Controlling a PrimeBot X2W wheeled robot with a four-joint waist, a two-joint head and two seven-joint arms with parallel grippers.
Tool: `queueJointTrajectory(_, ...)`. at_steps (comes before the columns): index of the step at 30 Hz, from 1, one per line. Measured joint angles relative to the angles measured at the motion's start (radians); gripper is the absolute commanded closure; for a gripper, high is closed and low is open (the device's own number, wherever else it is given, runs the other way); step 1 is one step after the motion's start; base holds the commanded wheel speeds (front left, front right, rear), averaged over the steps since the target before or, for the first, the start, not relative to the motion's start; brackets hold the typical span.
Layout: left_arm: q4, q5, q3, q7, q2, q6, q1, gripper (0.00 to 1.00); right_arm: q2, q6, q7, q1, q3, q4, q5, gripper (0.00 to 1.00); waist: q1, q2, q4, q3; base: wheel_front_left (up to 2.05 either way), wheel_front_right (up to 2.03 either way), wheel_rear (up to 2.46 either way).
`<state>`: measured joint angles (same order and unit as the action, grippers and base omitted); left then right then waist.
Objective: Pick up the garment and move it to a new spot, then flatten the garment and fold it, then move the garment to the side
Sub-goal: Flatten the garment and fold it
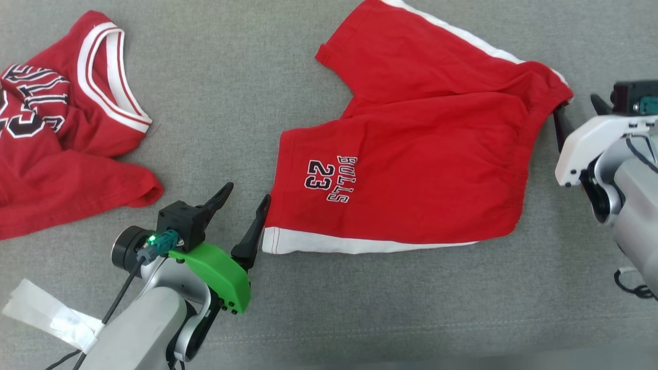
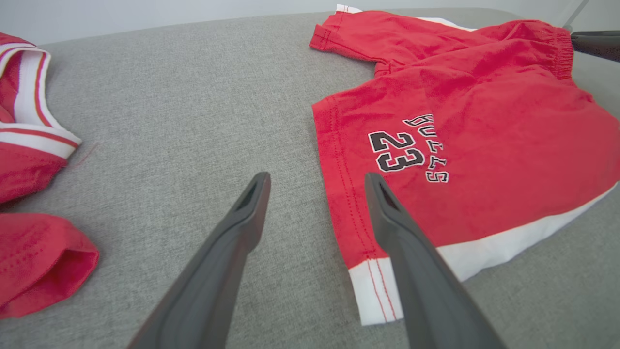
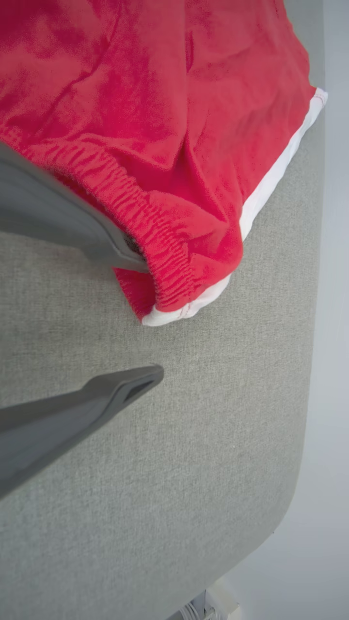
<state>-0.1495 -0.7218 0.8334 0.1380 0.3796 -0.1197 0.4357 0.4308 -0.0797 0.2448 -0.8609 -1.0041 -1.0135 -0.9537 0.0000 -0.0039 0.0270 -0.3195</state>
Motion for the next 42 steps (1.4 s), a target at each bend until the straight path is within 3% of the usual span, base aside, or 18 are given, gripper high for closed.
queueJointTrajectory(9, -0.034, 0.002, -0.005, 0.023, -0.012, 0.0, -0.021, 0.0, -0.008, 0.002, 0.001, 0.078, 0.028, -0.006, -0.035, 0.0, 0.0, 0.0, -0.036, 0.077, 0.0, 0.0, 0.0)
queueJointTrajectory(15, -0.037, -0.013, -0.003, 0.04, -0.024, -0.004, -0.057, 0.0, -0.037, 0.074, 0.003, 0.144, 0.116, 0.082, -0.115, 0.0, 0.0, 0.0, -0.066, 0.121, 0.0, 0.0, 0.0)
queueJointTrajectory(27, -0.063, -0.025, -0.051, 0.08, -0.039, -0.004, -0.124, 0.0, -0.018, 0.133, 0.007, 0.307, 0.284, 0.268, -0.111, 0.0, -0.0001, 0.0, -0.106, 0.194, 0.0, 0.0, 0.0)
queueJointTrajectory(42, -0.114, -0.029, -0.024, 0.069, -0.045, -0.004, -0.171, 0.0, -0.082, 0.168, 0.007, 0.543, 0.274, 0.38, -0.033, 0.0, -0.0001, 0.0, -0.109, 0.217, 0.0, 0.0, 0.0)
